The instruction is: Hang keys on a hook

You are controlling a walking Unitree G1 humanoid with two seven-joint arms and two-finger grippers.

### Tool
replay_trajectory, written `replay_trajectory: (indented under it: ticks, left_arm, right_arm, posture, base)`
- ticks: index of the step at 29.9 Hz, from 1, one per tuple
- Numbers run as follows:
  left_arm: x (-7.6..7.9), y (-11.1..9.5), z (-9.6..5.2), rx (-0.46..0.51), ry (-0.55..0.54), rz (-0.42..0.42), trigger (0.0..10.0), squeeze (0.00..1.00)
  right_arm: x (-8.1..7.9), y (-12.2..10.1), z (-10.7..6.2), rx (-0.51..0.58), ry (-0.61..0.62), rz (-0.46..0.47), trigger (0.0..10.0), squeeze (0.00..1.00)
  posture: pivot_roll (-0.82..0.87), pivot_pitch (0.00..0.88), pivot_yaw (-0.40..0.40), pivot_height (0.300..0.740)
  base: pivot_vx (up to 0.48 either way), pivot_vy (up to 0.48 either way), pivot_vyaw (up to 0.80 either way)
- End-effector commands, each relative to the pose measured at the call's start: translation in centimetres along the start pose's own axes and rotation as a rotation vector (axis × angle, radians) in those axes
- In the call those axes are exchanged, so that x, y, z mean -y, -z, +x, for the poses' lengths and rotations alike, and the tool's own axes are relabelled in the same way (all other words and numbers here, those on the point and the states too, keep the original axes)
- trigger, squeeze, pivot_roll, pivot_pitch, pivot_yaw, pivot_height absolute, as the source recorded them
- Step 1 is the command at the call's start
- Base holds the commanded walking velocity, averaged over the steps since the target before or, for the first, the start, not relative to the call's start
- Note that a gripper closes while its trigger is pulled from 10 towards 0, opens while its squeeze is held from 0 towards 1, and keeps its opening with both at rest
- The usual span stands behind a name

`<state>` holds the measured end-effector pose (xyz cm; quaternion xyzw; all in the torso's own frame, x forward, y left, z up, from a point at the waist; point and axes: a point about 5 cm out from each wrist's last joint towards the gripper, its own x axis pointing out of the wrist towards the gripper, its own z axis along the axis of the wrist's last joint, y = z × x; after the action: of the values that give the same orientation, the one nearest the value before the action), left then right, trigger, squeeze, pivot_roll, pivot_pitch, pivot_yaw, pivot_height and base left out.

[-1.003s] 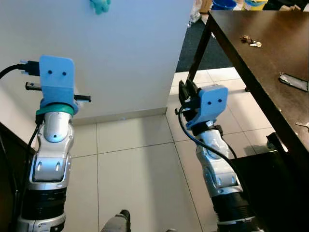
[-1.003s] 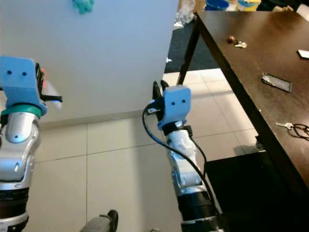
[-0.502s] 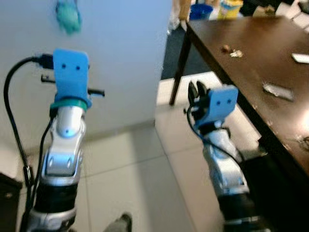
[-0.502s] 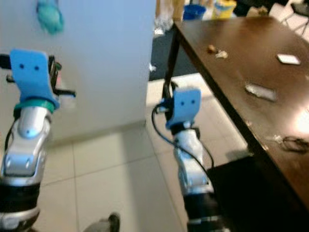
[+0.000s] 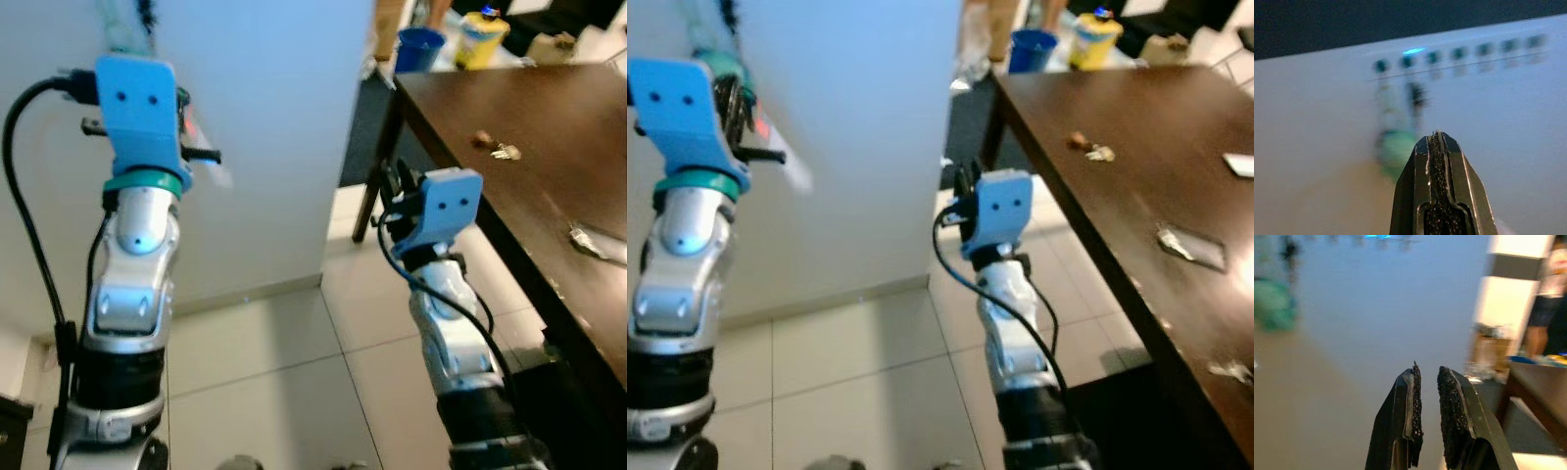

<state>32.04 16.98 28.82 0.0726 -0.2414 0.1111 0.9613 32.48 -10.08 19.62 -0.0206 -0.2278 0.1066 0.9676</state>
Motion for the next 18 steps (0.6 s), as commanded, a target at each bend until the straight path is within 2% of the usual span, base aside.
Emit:
replay_trajectory:
  ticks: [1, 4, 9, 12, 18]
  left_arm:
    - [0.7, -0.7, 0.2, 0.01, 0.032, -0.037, 10.0, 0.0]
    - [0.6, -1.5, 0.8, 0.028, 0.033, -0.071, 10.0, 0.0]
    - [0.6, -1.8, 1.0, 0.033, 0.037, -0.086, 10.0, 0.0]
    - [0.9, -2.2, 1.2, 0.033, 0.061, -0.13, 10.0, 0.0]
    - [1.1, -2.4, 1.3, 0.035, 0.084, -0.16, 10.0, 0.0]
  right_arm:
    - [0.7, 0.4, -0.3, -0.016, 0.022, -0.011, 10.0, 0.0]
    - [0.8, 0.4, -0.3, -0.015, 0.024, -0.011, 10.0, 0.0]
    - [0.8, 0.4, -0.3, -0.014, 0.025, -0.012, 10.0, 0.0]
    - [0.8, 0.4, -0.4, -0.014, 0.028, -0.014, 10.0, 0.0]
    - [0.9, 0.5, -0.3, -0.015, 0.028, -0.016, 10.0, 0.0]
  posture:
    - [0.09, 0.034, 0.063, 0.74]
    - [0.09, 0.032, 0.066, 0.74]
    - [0.08, 0.03, 0.067, 0.74]
    - [0.08, 0.029, 0.067, 0.74]
    - [0.08, 0.027, 0.063, 0.74]
  base:
    - [0.48, 0.0, 0.0]
    - [0.48, 0.0, 0.0]
    - [0.48, 0.0, 0.0]
    - [0.48, 0.0, 0.0]
    - [0.48, 0.0, 0.0]
